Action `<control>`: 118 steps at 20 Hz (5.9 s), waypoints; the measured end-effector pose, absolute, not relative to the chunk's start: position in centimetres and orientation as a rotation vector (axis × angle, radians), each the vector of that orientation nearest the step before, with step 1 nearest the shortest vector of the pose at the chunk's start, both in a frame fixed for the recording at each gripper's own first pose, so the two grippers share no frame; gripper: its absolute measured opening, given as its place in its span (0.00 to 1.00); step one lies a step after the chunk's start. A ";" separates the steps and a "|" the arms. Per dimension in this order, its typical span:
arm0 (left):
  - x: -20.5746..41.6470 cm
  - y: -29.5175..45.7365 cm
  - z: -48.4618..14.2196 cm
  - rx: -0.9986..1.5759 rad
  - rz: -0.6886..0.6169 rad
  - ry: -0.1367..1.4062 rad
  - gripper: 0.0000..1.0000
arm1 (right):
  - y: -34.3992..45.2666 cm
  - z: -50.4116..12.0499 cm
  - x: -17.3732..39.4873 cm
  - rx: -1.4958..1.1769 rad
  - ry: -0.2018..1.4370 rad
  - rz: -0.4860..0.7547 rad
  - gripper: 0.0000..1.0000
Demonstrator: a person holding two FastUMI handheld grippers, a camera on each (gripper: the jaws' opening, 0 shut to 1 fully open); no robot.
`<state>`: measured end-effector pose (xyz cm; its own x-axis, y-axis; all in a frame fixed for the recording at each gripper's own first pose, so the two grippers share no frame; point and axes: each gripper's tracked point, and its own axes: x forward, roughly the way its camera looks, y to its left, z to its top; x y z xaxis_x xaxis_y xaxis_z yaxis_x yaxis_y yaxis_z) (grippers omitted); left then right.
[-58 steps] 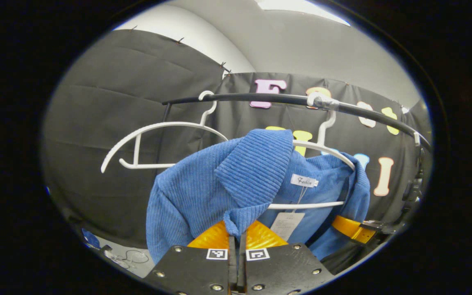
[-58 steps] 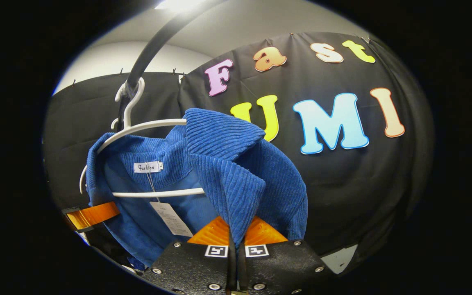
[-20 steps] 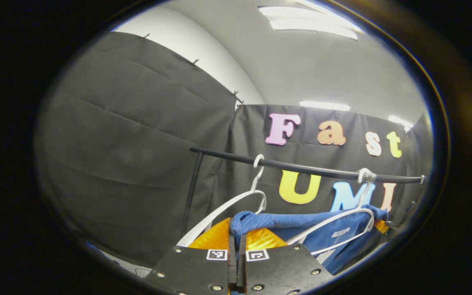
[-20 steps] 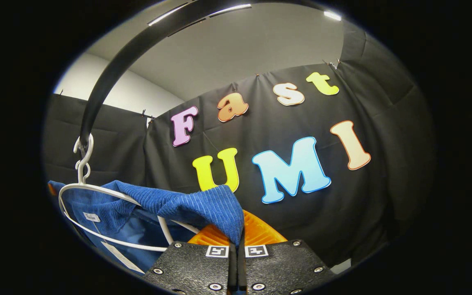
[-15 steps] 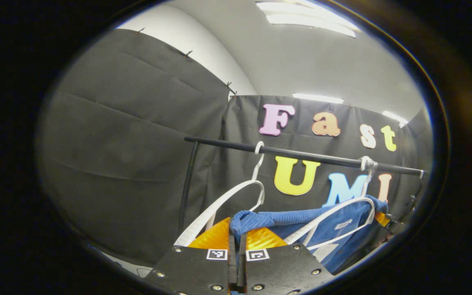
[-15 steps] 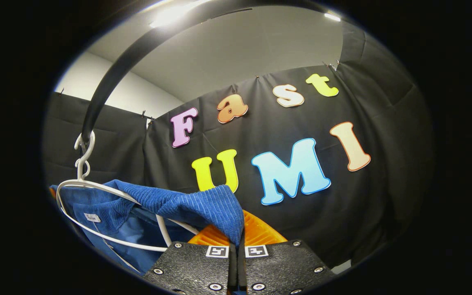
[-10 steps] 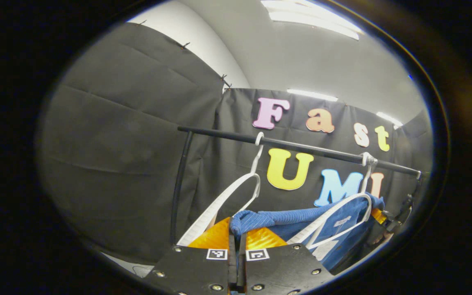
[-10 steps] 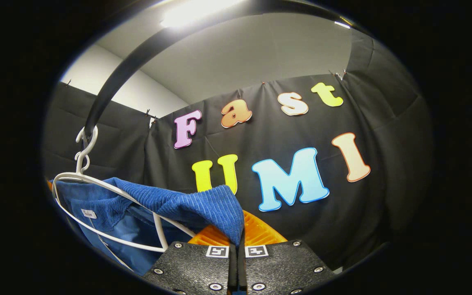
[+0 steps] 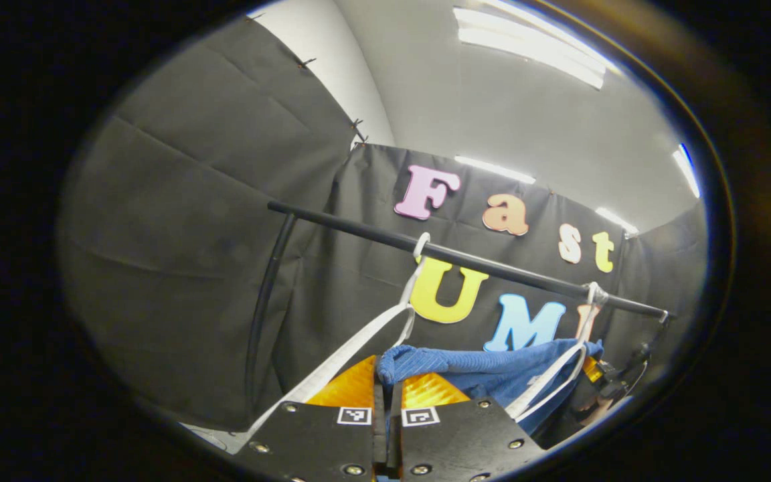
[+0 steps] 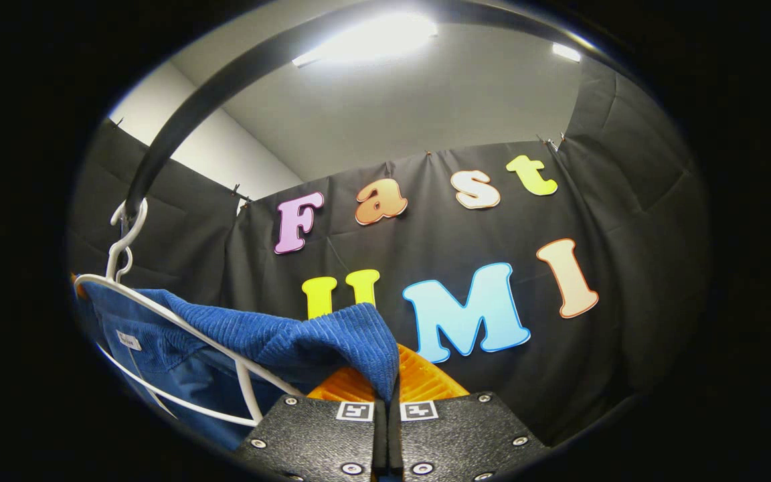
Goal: Grasp the clothes on the hanger with both hands and then place them into the laundry hamper below.
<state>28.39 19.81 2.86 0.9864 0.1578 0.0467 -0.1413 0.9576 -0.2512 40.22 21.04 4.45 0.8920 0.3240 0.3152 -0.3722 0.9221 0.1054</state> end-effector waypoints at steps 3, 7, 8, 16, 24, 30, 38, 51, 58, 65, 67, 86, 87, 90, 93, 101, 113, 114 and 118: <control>29.2 19.7 2.1 -0.223 0.139 -0.043 0.01 | 20.7 4.8 40.7 0.160 -0.317 0.349 0.00; 29.6 19.2 2.1 -0.196 0.114 -0.026 0.02 | 20.0 5.4 40.8 0.160 -0.329 0.326 0.00; 30.1 19.1 2.7 -0.183 0.101 -0.039 0.01 | 19.8 5.8 41.4 0.165 -0.343 0.320 0.00; 33.0 18.0 0.4 -0.183 0.063 0.013 0.00 | 19.1 4.3 43.3 0.124 -0.331 0.281 0.00; 32.2 17.7 -5.1 -0.246 0.077 0.111 0.00 | 19.2 0.4 43.1 0.048 -0.276 0.286 0.00; 29.8 17.5 -10.1 -0.333 0.143 0.157 0.01 | 19.5 -1.9 42.5 0.029 -0.226 0.298 0.00; 24.3 15.6 -12.1 -0.293 0.176 0.192 0.01 | 18.7 -6.1 39.3 0.021 -0.117 0.327 0.00; 13.5 14.5 -6.4 -0.198 0.065 0.131 0.02 | 15.8 -4.0 24.7 -0.034 -0.053 0.204 0.01; 10.0 12.7 -7.1 -0.159 -0.089 0.172 0.01 | 17.6 -3.4 14.7 -0.046 -0.025 0.172 0.01; 8.7 8.5 -11.0 -0.155 -0.216 0.247 0.01 | 20.5 -7.1 7.5 -0.072 0.089 0.214 0.01; 7.7 7.2 -11.8 -0.157 -0.241 0.264 0.01 | 21.2 -8.4 6.1 -0.066 0.126 0.233 0.01; 4.4 4.0 -31.6 -0.075 -0.179 0.554 0.02 | 20.4 -28.4 1.5 -0.015 0.600 0.279 0.01; 4.6 3.9 -32.8 -0.069 -0.182 0.567 0.00 | 20.4 -29.4 1.7 -0.013 0.616 0.276 0.01; 5.1 3.6 -36.5 -0.064 -0.181 0.618 0.02 | 20.2 -32.5 2.0 -0.018 0.666 0.266 0.01; 5.0 3.8 -39.5 -0.054 -0.182 0.660 0.00 | 20.0 -35.7 1.8 -0.014 0.711 0.247 0.01; 4.9 4.5 -46.3 -0.030 -0.173 0.759 0.02 | 19.3 -40.5 0.6 0.010 0.817 0.193 0.02; 4.0 3.7 -50.6 0.003 -0.183 0.851 0.02 | 19.4 -42.8 -0.3 0.009 0.893 0.190 0.09; 3.9 3.5 -50.9 0.000 -0.191 0.864 0.02 | 19.4 -43.3 -0.6 0.016 0.901 0.187 0.11; 3.1 4.0 -52.9 -0.009 -0.187 0.921 0.00 | 19.4 -44.1 -1.4 0.027 0.938 0.168 0.11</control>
<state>3.08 4.00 -52.89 0.5904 -0.1643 -0.7902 0.1565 0.9838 -0.0876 -1.37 19.42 -44.07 0.5791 0.1554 -0.8003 -0.1324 0.9866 0.0958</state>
